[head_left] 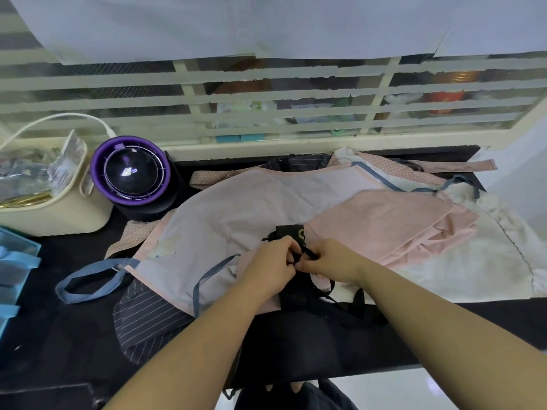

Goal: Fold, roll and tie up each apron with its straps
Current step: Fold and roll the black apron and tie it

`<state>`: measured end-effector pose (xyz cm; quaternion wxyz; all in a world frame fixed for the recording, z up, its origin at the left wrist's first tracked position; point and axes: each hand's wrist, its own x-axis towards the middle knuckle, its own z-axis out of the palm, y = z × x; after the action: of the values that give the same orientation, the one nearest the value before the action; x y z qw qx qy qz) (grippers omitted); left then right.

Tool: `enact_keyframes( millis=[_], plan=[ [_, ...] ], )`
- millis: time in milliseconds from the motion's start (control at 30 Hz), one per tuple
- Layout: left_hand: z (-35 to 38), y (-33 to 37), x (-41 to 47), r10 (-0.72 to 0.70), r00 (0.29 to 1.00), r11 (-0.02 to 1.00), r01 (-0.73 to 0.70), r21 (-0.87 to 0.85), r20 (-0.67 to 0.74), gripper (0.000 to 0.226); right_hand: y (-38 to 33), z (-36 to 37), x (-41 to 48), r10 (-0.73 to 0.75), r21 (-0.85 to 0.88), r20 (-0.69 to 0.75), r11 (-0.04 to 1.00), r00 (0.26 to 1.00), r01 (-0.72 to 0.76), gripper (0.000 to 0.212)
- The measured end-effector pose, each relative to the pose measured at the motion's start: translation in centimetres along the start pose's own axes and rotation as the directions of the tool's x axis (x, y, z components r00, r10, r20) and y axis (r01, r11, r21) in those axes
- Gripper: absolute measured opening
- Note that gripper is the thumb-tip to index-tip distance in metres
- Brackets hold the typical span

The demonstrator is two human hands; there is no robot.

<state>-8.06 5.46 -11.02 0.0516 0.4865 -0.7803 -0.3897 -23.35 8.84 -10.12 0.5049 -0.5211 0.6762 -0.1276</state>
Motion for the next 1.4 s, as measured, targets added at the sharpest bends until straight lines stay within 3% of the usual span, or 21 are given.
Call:
enact_keyframes(
  millis=[167,233,300,367,467,533,600,633,700,733,833,933,1033,1100,1167,1200,1300,1400],
  plan=[
    [-0.2,-0.7,-0.5,-0.022,0.996,0.999,0.018,-0.048,-0.088,0.019,0.1,0.1,0.0,-0.038,-0.057,-0.034,0.998,0.999,0.036,0.025],
    [-0.1,-0.9,-0.9,0.006,0.995,0.998,0.000,0.057,-0.100,0.008,0.3,0.1,-0.1,-0.044,-0.056,-0.047,0.998,0.998,0.041,0.024],
    [0.0,-1.0,-1.2,0.021,0.996,0.981,-0.005,0.194,-0.081,0.012,0.6,0.1,-0.2,-0.055,-0.060,-0.025,0.997,0.998,0.054,0.024],
    [-0.2,-1.4,-1.2,-0.003,0.997,0.980,0.018,0.198,-0.078,0.012,0.9,-0.3,-0.4,-0.077,-0.061,-0.009,0.995,0.997,0.076,0.024],
    [-0.5,-2.0,-1.3,-0.155,0.986,0.985,0.149,-0.092,-0.057,0.005,1.5,-1.2,-0.7,-0.094,-0.085,-0.027,0.992,0.995,0.091,0.022],
    [-0.5,-2.3,-1.6,-0.288,0.956,0.858,0.286,-0.426,0.059,0.008,1.8,-1.6,-0.8,-0.087,-0.111,-0.032,0.990,0.996,0.083,0.017],
    [-0.5,-2.3,-1.9,-0.328,0.938,0.766,0.333,-0.551,0.111,0.012,1.9,-1.8,-1.0,-0.098,-0.158,-0.037,0.983,0.994,0.091,0.024],
    [-0.5,-2.5,-2.0,-0.308,0.949,0.825,0.303,-0.478,0.070,0.012,1.9,-1.8,-1.1,-0.104,-0.196,-0.037,0.976,0.994,0.095,0.030],
    [-0.5,-2.8,-2.2,-0.185,0.980,0.973,0.173,-0.155,-0.067,0.007,2.2,-1.9,-1.1,-0.100,-0.264,-0.032,0.961,0.994,0.088,0.036],
    [-0.6,-2.8,-2.3,-0.097,0.989,0.995,0.097,-0.008,-0.113,0.005,2.3,-2.0,-1.0,-0.096,-0.288,-0.029,0.954,0.995,0.083,0.037],
    [-0.6,-3.0,-2.2,0.093,0.990,0.960,-0.062,0.274,-0.102,0.009,2.6,-2.2,-0.8,-0.099,-0.347,-0.028,0.934,0.995,0.084,0.036],
    [-0.7,-3.6,-2.0,0.144,0.989,0.878,-0.118,0.464,-0.022,0.014,2.4,-2.1,-0.6,-0.129,-0.402,-0.029,0.909,0.991,0.107,0.038],
    [-0.7,-3.4,-1.8,0.092,0.995,0.925,-0.067,0.374,-0.049,0.012,2.2,-2.2,-0.5,-0.133,-0.441,-0.033,0.891,0.991,0.105,0.040],
    [-1.0,-3.1,-1.5,-0.075,0.991,0.992,0.085,0.089,-0.108,0.009,2.4,-2.4,-0.6,-0.112,-0.416,-0.050,0.906,0.992,0.081,0.036],
    [-1.1,-3.2,-1.5,-0.227,0.971,0.959,0.211,-0.191,-0.068,0.012,2.7,-2.4,-0.6,-0.097,-0.375,-0.068,0.925,0.993,0.065,0.030],
    [-1.1,-3.4,-1.7,-0.234,0.971,0.950,0.219,-0.221,-0.044,0.016,2.8,-2.3,-0.7,-0.091,-0.376,-0.065,0.925,0.994,0.061,0.029],
    [-0.9,-3.5,-2.2,-0.115,0.991,0.993,0.117,0.030,-0.072,0.018,2.9,-2.0,-0.6,-0.086,-0.423,-0.044,0.904,0.995,0.059,0.025],
    [-0.4,-3.6,-2.1,0.043,0.996,0.935,-0.012,0.354,-0.079,0.007,2.8,-2.1,-0.5,-0.101,-0.434,-0.035,0.898,0.994,0.076,0.027]
  ],
)
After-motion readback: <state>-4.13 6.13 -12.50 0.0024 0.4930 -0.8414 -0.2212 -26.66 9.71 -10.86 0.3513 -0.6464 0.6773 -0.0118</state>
